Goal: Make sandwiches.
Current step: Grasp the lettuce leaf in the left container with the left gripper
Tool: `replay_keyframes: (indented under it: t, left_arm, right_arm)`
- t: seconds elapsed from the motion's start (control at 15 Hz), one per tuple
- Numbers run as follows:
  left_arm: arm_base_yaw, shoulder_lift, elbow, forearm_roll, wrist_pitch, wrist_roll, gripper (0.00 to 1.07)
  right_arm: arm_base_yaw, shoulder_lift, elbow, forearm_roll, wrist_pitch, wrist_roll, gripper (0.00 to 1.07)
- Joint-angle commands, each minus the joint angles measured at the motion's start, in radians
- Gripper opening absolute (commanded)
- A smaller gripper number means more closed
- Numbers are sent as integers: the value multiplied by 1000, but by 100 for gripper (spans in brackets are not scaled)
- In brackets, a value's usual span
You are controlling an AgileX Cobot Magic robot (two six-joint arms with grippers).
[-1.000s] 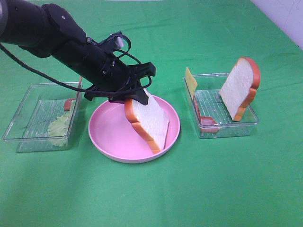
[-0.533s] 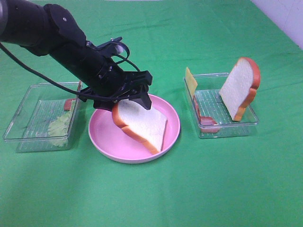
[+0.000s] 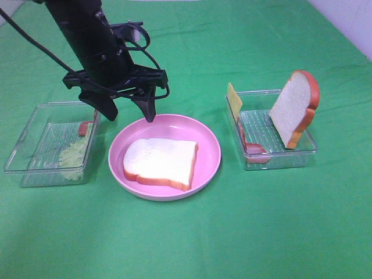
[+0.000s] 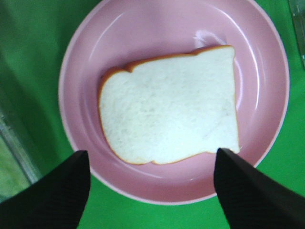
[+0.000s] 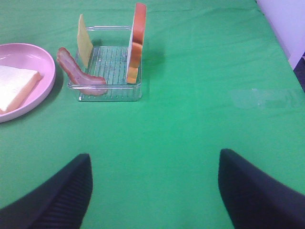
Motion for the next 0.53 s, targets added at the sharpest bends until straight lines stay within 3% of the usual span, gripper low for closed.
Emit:
replay_keyframes:
  t: [0.07,0.27,0.47,0.53]
  left_arm:
    - [-5,-7,-83,85,158,-74,70]
    - [-6,-16,-112,200,255,-166,70]
    - [-8,-24,-105,205,255,-177,70]
    - [-8,-28,-34,247,255,-188,70]
  right_arm:
    - [-4,-13,2,-4,-8,-12,71]
    - [-4,-13,2,-4,-8,-12,71]
    - [-4,-13,2,-4,-8,-12,71]
    - [-4,-13,2,-4,-8,-12,71]
